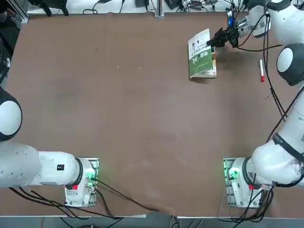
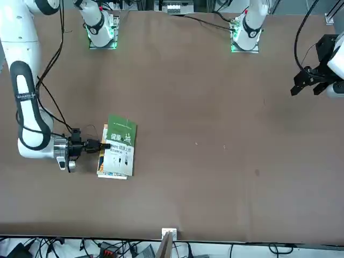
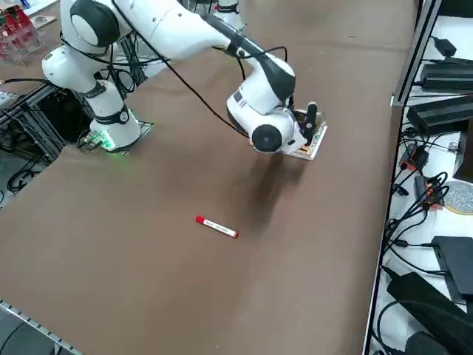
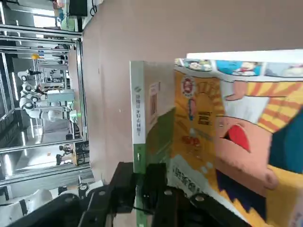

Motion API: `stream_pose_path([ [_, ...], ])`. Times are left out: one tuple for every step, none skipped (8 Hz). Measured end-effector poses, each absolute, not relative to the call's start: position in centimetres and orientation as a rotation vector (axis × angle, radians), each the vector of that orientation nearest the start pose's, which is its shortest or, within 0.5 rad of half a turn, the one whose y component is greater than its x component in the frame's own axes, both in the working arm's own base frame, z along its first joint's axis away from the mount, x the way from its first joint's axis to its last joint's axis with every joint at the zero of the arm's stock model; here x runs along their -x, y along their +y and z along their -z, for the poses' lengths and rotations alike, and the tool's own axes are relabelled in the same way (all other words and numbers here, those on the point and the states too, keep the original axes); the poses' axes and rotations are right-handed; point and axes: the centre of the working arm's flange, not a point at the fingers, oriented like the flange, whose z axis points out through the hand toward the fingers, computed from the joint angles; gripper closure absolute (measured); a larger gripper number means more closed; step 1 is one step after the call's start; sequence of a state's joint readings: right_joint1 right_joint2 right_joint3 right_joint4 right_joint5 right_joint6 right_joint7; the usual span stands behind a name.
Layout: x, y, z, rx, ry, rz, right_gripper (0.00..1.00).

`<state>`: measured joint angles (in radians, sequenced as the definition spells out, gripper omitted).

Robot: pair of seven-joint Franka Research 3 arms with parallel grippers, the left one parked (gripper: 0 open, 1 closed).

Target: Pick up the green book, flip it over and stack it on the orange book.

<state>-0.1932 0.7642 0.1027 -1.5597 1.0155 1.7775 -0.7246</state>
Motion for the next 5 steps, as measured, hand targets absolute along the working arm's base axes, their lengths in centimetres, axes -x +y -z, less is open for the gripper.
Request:
stream_pose_path([
  [-66.6,-1.2,-19.8,2.045,-0.096,-0.057,0.89],
  [-66.2,-2.7,-19.4,2.045,-0.09,-0.043,0.89],
  [-65.9,-3.5,-18.8,2.043,-0.085,-0.038,0.89],
  [-65.7,-3.8,-18.2,2.039,-0.085,-0.038,0.89],
  [-65.5,-4.0,-17.6,2.037,-0.082,-0.04,0.89],
])
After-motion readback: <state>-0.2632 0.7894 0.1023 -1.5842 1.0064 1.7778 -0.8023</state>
